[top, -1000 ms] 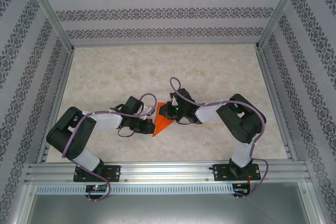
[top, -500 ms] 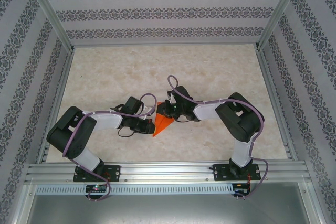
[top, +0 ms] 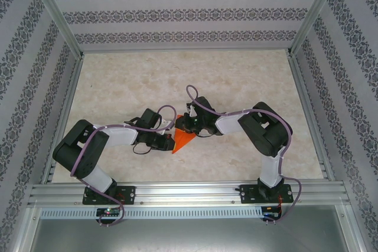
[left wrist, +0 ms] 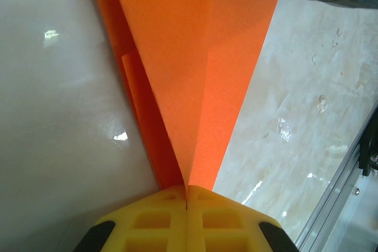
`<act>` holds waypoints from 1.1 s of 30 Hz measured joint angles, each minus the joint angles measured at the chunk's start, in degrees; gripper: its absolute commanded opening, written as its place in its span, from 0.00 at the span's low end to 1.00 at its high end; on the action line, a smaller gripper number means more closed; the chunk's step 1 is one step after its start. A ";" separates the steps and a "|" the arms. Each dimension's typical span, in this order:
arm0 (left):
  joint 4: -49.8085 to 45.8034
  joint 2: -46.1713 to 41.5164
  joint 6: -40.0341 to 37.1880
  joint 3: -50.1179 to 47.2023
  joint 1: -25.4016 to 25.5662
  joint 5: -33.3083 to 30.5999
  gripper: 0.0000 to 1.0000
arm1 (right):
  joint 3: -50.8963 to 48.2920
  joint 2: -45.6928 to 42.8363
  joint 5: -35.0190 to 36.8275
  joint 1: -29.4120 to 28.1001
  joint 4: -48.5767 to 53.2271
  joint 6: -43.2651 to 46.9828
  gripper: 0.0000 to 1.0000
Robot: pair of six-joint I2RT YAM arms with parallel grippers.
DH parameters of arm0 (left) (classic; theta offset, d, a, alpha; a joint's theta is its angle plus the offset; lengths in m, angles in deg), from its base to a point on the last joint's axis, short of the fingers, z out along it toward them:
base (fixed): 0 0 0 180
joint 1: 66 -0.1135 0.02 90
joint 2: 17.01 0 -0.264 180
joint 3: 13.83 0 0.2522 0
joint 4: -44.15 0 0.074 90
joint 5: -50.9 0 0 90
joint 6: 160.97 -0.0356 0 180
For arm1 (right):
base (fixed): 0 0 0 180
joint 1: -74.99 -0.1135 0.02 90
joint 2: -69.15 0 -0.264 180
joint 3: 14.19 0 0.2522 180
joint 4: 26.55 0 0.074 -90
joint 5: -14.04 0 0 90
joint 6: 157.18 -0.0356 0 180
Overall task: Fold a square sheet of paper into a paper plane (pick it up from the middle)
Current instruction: Fourth fold the wing at the center of the table.
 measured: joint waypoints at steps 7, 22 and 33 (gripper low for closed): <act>0.11 0.07 0.02 0.00 0.00 0.13 0.05 | 0.28 0.07 -0.35 0.24 0.37 0.24 0.17; 0.37 -3.23 2.40 -1.92 0.00 0.31 0.16 | -0.20 1.25 -0.61 0.37 -0.72 0.39 0.16; 0.42 -6.03 4.74 -3.32 0.00 0.98 0.28 | -0.52 1.22 -0.59 0.33 -1.31 0.76 0.16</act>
